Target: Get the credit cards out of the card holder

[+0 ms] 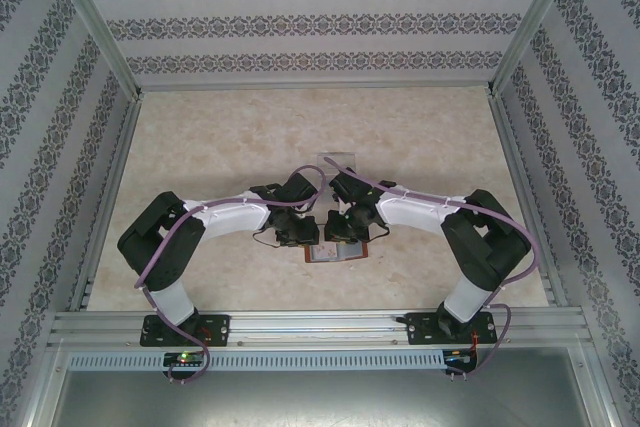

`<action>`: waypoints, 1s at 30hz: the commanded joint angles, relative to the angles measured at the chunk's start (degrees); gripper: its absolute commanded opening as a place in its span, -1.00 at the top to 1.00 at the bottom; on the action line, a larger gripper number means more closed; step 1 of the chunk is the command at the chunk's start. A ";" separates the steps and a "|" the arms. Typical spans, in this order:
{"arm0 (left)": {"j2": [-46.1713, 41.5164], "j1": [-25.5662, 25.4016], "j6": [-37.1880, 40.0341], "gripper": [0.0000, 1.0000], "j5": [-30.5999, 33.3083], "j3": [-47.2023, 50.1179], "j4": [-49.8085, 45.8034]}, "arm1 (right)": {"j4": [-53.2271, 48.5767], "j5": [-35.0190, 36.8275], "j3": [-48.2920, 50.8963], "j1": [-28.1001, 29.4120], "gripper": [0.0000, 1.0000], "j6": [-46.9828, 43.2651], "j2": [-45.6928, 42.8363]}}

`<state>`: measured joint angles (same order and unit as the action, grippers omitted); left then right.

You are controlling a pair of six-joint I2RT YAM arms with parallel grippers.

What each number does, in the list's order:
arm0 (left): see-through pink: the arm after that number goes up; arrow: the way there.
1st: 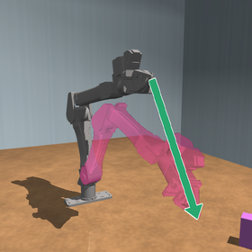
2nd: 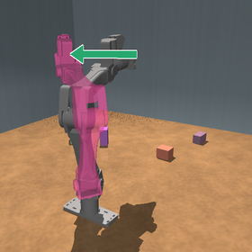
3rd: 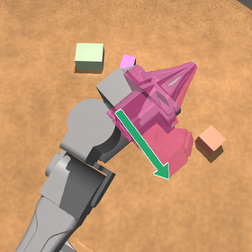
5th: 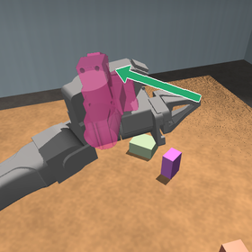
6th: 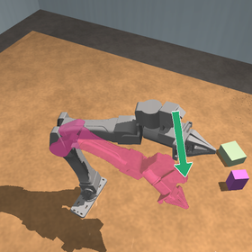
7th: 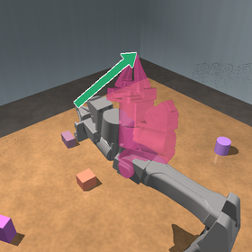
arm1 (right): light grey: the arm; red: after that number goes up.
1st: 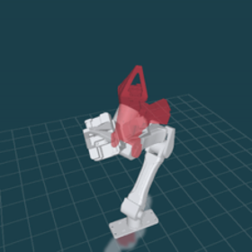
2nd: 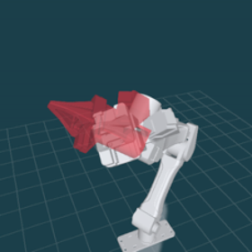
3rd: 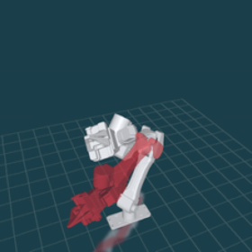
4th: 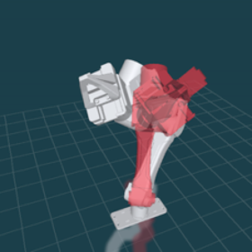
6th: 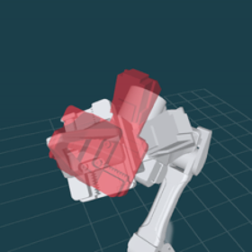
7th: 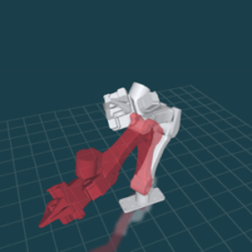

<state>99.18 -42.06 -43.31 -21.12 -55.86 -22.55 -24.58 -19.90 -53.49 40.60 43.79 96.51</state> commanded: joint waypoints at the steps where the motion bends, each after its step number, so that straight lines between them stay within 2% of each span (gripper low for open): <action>1: 0.92 -0.91 0.55 0.56 -0.10 1.10 -0.04 | -2.48 1.82 -0.33 -0.50 0.47 -0.20 0.45; 8: 0.91 -0.91 0.67 0.56 -0.07 1.15 -0.22 | -4.16 2.98 -1.25 -0.50 0.31 -0.64 -0.68; 30: 0.67 -0.87 1.17 0.57 -0.10 -0.96 -1.89 | -3.46 1.11 -0.05 -1.49 0.24 -0.08 -6.19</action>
<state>99.18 -42.06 -43.07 -21.12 -55.86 -22.55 -27.57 -18.76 -54.30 39.83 43.55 92.14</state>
